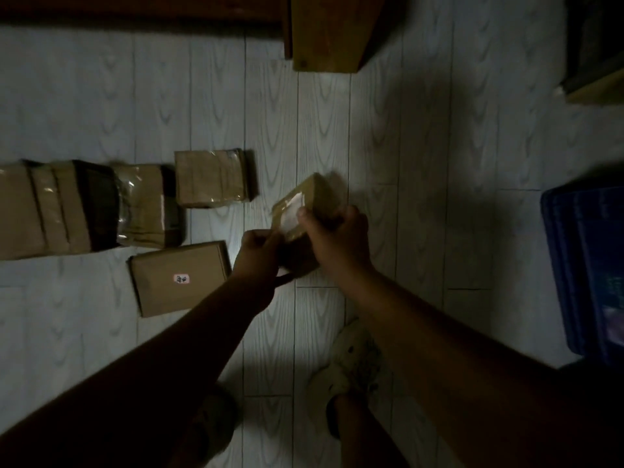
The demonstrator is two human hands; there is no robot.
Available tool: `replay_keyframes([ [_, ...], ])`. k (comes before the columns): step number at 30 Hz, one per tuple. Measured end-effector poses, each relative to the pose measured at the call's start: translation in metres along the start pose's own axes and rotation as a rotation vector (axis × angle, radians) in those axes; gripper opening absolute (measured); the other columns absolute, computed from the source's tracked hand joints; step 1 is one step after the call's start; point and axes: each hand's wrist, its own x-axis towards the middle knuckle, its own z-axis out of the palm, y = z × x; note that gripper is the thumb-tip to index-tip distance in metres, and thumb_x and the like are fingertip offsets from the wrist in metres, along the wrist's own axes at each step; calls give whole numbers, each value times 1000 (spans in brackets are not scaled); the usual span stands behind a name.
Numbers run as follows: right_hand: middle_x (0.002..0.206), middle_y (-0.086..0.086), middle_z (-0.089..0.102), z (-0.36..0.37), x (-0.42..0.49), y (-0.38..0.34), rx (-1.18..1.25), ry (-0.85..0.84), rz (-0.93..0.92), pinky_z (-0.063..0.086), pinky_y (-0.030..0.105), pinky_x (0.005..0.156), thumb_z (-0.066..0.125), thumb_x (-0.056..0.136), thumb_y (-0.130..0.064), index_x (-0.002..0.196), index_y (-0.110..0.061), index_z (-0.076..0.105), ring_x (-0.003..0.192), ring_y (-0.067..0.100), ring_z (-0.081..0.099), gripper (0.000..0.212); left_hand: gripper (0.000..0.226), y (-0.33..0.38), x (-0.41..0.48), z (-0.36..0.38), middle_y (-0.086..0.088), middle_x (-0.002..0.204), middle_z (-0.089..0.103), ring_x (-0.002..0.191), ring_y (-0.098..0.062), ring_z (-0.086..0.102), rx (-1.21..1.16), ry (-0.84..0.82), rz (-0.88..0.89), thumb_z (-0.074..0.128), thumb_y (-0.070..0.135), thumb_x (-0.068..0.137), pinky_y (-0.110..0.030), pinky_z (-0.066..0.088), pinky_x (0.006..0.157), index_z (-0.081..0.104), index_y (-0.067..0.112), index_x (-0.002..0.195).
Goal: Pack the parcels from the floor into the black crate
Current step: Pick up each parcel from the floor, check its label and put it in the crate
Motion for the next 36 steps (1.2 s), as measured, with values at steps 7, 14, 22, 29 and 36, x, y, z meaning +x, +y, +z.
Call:
replay_keyframes([
  [7, 107, -8, 54, -7, -155, -126, 319, -31, -4, 49, 16, 57, 68, 83, -14, 117, -23, 48, 93, 8, 59, 41, 61, 89, -160, -85, -4, 120, 58, 101, -24, 61, 32, -81, 197, 66, 15, 84, -35, 52, 72, 36, 26, 137],
  [14, 117, -2, 63, 8, -336, -236, 479, -82, -140, 56, 25, 65, 63, 85, -16, 123, -35, 49, 94, 14, 67, 45, 54, 181, -354, -173, -6, 118, 65, 101, -26, 67, 111, -308, 329, 69, 19, 82, -46, 55, 82, 42, 36, 126],
  [22, 115, -8, 55, 8, -466, -325, 431, -141, -515, 53, 18, 63, 61, 77, -16, 104, -42, 48, 96, 8, 61, 40, 70, 215, -502, -242, -9, 126, 57, 103, -25, 66, 117, -277, 710, 62, 13, 86, -37, 57, 80, 25, 41, 139],
  [29, 109, -21, 52, 21, -557, -364, 389, -221, -734, 52, 30, 88, 67, 85, -17, 119, -38, 37, 105, 6, 57, 50, 76, 205, -613, -294, 5, 127, 54, 107, -13, 60, 129, -45, 1048, 64, 17, 87, -23, 56, 76, 18, 29, 146],
  [36, 109, -26, 49, 62, -635, -366, 282, -368, -844, 51, 33, 91, 65, 87, -15, 139, -37, 26, 107, 4, 55, 69, 79, 170, -671, -374, 8, 122, 58, 101, -11, 64, 149, 97, 1151, 68, 33, 80, -19, 53, 74, 22, 32, 144],
])
